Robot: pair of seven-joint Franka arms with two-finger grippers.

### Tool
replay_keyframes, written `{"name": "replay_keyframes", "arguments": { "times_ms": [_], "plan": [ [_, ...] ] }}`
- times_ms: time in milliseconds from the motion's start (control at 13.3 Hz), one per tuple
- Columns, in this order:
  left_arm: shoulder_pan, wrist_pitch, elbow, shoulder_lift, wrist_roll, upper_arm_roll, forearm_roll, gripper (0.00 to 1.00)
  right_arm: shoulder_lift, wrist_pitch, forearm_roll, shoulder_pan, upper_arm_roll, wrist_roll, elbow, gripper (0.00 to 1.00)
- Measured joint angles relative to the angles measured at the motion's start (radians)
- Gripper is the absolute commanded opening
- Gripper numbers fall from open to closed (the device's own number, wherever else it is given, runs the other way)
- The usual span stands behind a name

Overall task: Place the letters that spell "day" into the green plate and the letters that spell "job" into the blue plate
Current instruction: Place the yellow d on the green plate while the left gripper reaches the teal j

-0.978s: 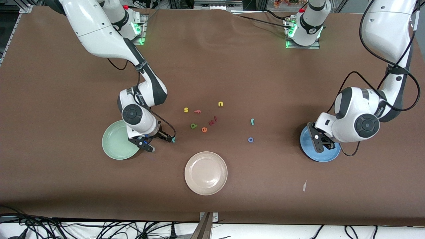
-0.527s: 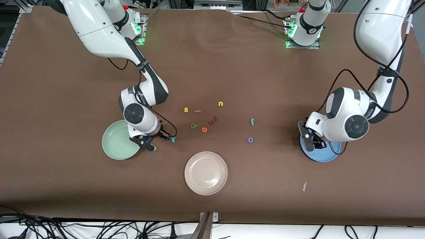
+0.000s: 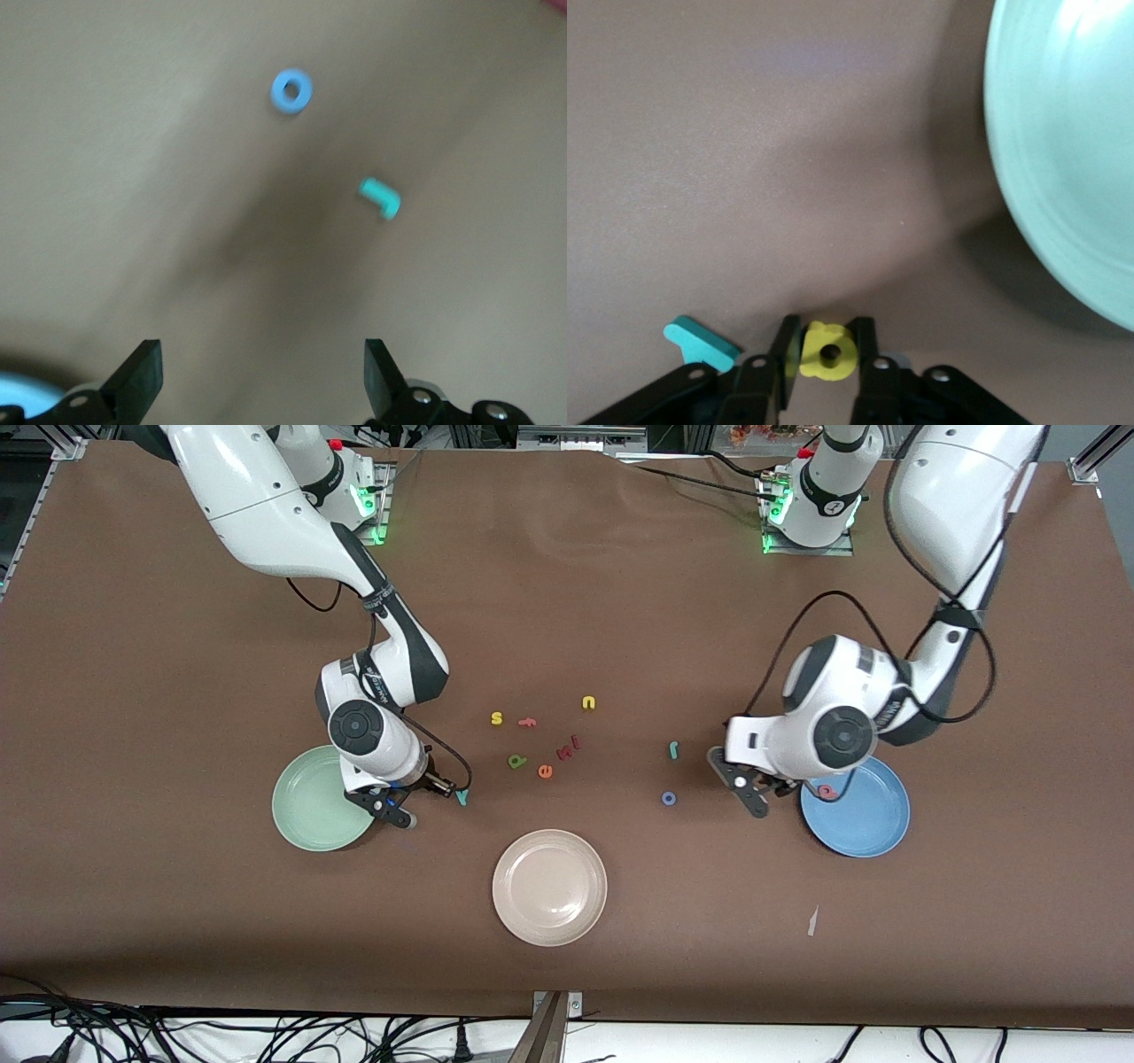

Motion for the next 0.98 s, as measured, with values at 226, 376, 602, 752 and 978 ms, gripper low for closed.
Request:
{"name": "replay_keyframes", "arguments": {
  "times_ms": [226,376,602,752,978],
  "plan": [
    [-0.086,0.187,-0.099,0.026,-0.269,0.000,0.000,1.00,-0.007,-0.003,0.000,-0.005,-0.003,-0.044,-0.003,0.21],
    [-0.118,0.266,-0.142,0.039,-0.356,0.000,0.000,1.00,-0.040,-0.047,0.000,-0.031,-0.006,-0.113,-0.003,0.21],
    [-0.124,0.316,-0.153,0.052,-0.384,0.004,0.001,0.65,-0.135,-0.152,0.001,-0.123,0.010,-0.289,-0.004,0.23],
    [-0.124,0.341,-0.155,0.073,-0.389,0.007,0.043,0.27,-0.182,-0.190,0.002,-0.204,0.020,-0.452,-0.009,0.41],
    [-0.124,0.347,-0.152,0.076,-0.411,0.008,0.072,0.00,-0.187,-0.148,0.004,-0.277,0.022,-0.577,-0.063,0.79]
  ]
}}
